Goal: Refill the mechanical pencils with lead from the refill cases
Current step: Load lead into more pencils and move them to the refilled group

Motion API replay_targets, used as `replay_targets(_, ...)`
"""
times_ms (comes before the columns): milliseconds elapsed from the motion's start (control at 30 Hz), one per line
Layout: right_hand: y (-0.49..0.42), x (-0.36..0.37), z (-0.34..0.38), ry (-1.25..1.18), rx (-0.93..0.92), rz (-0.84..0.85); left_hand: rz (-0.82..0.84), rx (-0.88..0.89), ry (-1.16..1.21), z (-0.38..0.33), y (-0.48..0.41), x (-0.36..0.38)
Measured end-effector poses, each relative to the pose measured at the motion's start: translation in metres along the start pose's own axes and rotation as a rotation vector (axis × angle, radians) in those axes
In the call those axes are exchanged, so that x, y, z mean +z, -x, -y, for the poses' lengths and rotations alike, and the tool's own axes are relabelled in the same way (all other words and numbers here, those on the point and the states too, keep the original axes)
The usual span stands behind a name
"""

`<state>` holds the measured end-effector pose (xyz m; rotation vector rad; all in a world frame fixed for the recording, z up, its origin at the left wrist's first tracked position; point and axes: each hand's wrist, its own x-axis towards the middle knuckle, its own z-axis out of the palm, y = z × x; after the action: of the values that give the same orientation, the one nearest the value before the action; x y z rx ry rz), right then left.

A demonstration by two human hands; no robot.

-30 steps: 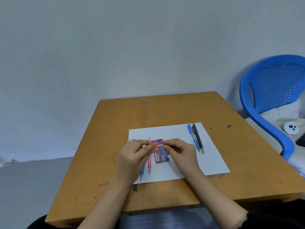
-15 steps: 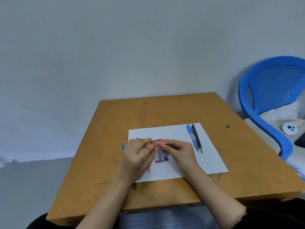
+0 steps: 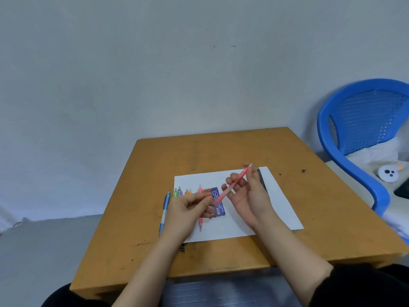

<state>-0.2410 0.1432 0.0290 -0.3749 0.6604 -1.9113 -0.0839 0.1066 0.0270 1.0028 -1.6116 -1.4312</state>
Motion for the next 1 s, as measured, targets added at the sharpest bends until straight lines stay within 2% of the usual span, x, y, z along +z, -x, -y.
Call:
replay_targets(133,-0.002,0.009,0.006,-0.114,0.050,-0.074,0.036,-0.304,0.318,-0.005,0.007,0.006)
replay_targets(233,-0.006,0.009,0.010,-0.194,0.135,-0.109,0.098,-0.439,0.419,-0.005,0.006,0.006)
replay_targets(400,-0.013,0.008,0.008,-0.259,0.193,-0.141,0.345,-0.646,0.688,-0.003,0.009,0.003)
replay_targets(633,-0.015,0.006,0.005,-0.249,0.199,-0.149,0.492,-0.652,0.951,0.010,0.016,-0.005)
replay_targets(1000,-0.025,0.001,0.004,-0.284,0.213,-0.151,0.530,-0.603,0.870,0.012,0.012,-0.003)
